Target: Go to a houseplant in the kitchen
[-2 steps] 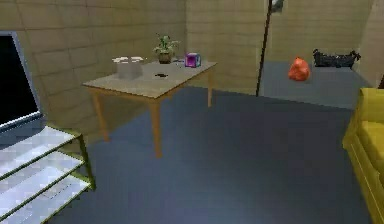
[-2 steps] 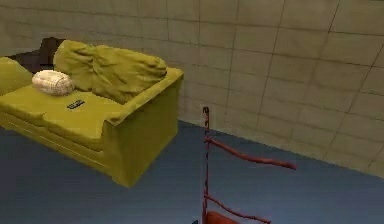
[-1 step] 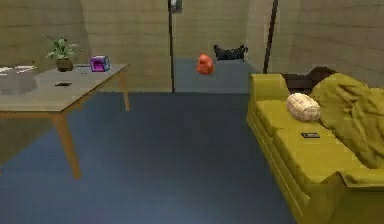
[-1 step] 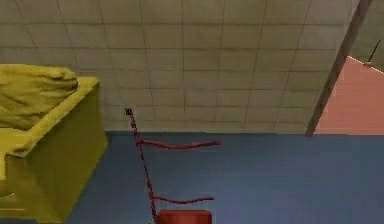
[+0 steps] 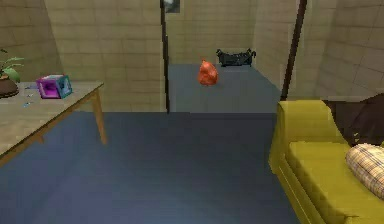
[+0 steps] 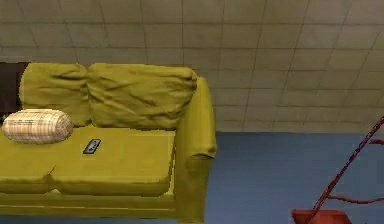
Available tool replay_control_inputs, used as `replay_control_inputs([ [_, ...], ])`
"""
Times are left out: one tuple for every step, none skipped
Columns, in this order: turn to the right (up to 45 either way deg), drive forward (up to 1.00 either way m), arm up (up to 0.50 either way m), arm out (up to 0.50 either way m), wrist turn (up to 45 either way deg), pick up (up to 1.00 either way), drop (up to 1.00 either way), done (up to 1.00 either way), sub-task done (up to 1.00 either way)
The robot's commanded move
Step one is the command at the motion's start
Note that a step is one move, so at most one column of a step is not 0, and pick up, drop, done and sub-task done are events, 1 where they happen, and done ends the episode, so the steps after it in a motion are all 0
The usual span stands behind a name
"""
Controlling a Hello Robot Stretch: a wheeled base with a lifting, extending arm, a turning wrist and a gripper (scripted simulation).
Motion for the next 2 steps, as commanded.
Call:
replay_control_inputs([
  [0.0, 1.00, 0.00, 0.00, 0.0, 0.00, 0.00, 0.00, 0.00],
  [0.0, 1.00, 0.00, 0.00, 0.0, 0.00, 0.00, 0.00, 0.00],
])
